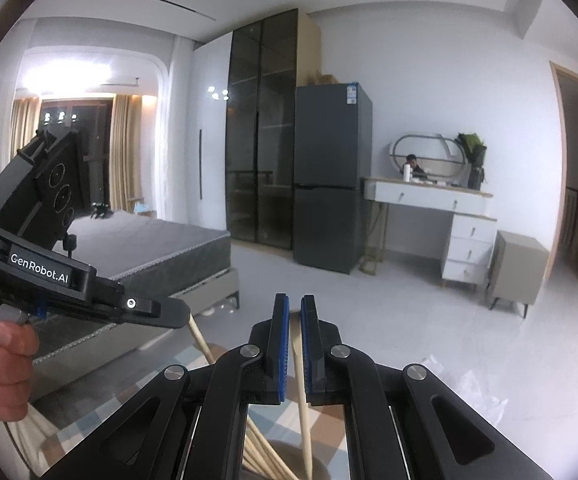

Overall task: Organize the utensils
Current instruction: 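Lift both held chopsticks and carry them over the utensil holder, then lower the chopsticks into the holder and open both grippers, then lower the right tool toward the last chopsticks on the rug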

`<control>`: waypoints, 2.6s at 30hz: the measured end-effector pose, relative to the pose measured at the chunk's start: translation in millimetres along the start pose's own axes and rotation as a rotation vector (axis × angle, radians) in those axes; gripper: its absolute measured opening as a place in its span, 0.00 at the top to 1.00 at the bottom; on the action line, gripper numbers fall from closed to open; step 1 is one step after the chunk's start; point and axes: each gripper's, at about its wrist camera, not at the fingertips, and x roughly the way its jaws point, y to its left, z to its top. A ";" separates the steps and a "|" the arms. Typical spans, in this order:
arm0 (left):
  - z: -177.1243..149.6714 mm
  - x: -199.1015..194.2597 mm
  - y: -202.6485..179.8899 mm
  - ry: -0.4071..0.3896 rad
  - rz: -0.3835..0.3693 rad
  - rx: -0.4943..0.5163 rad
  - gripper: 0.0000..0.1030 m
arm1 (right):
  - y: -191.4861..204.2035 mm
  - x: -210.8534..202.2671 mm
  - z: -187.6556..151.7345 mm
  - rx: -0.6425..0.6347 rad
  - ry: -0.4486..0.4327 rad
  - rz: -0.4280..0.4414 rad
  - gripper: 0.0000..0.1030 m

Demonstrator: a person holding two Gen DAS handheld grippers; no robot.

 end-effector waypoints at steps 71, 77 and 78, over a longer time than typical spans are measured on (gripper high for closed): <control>-104.0 -131.8 -52.9 -0.140 0.407 0.296 0.17 | 56.6 -134.7 -33.8 0.315 0.049 -0.046 0.20; -122.7 -148.3 -44.4 -0.212 0.451 0.313 0.11 | 74.6 -146.7 -36.1 0.282 0.031 -0.046 0.15; -126.2 -151.3 -41.6 -0.229 0.460 0.313 0.10 | 77.3 -148.6 -38.4 0.284 0.027 -0.047 0.13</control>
